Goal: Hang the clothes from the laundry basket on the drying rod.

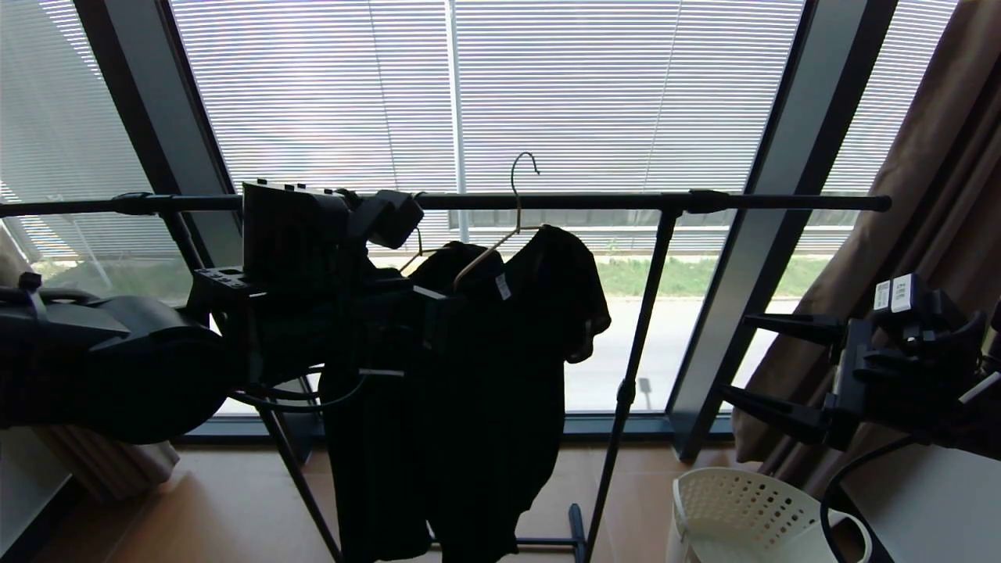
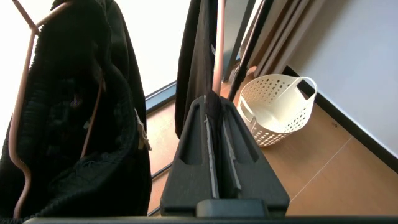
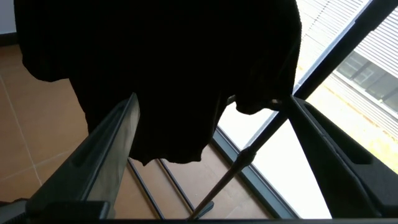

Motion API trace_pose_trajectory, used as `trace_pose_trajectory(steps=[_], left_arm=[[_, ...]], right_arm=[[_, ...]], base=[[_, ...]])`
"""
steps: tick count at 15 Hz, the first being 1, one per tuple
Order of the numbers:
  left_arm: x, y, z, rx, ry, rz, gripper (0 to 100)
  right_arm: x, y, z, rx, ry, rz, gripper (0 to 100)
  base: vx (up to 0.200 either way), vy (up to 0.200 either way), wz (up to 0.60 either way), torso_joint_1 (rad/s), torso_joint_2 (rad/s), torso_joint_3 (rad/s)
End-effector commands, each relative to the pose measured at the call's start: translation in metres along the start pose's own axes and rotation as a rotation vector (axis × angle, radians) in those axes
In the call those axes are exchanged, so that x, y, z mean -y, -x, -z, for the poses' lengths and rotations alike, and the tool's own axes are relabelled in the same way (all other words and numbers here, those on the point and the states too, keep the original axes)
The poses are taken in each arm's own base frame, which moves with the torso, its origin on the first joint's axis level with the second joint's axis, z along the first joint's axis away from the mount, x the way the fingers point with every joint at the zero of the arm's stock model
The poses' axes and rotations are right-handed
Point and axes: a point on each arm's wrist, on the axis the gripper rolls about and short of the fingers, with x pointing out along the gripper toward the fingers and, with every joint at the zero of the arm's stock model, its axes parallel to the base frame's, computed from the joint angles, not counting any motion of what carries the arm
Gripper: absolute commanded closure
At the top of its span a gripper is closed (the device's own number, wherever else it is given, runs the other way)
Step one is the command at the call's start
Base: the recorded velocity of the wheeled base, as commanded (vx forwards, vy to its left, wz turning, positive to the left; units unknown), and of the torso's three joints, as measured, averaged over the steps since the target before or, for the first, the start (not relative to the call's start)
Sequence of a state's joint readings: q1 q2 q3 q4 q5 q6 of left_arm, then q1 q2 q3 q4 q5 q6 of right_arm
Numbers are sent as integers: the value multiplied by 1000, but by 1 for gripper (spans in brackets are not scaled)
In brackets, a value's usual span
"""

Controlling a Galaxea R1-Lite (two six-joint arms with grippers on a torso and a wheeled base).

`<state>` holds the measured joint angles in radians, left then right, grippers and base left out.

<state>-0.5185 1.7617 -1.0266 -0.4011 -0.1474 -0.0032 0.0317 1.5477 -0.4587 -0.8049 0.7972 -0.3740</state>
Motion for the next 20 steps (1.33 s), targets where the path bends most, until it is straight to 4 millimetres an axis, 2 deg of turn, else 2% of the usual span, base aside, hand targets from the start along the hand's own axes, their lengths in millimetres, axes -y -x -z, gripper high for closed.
trace_pose_trajectory(steps=[1, 7, 20], left_arm=[[-1, -8, 2, 15, -1, 0, 100], [-5, -16, 5, 15, 0, -26, 100], [-20, -51, 15, -3, 11, -49, 100]], right_arm=[[0, 0, 1, -3, -3, -2, 0], [0, -1, 2, -5, -5, 0, 0], [1, -2, 4, -16, -9, 12, 0]], base=[[0, 0, 0, 0, 0, 0], [0, 0, 0, 0, 0, 0], [0, 0, 0, 0, 0, 0]])
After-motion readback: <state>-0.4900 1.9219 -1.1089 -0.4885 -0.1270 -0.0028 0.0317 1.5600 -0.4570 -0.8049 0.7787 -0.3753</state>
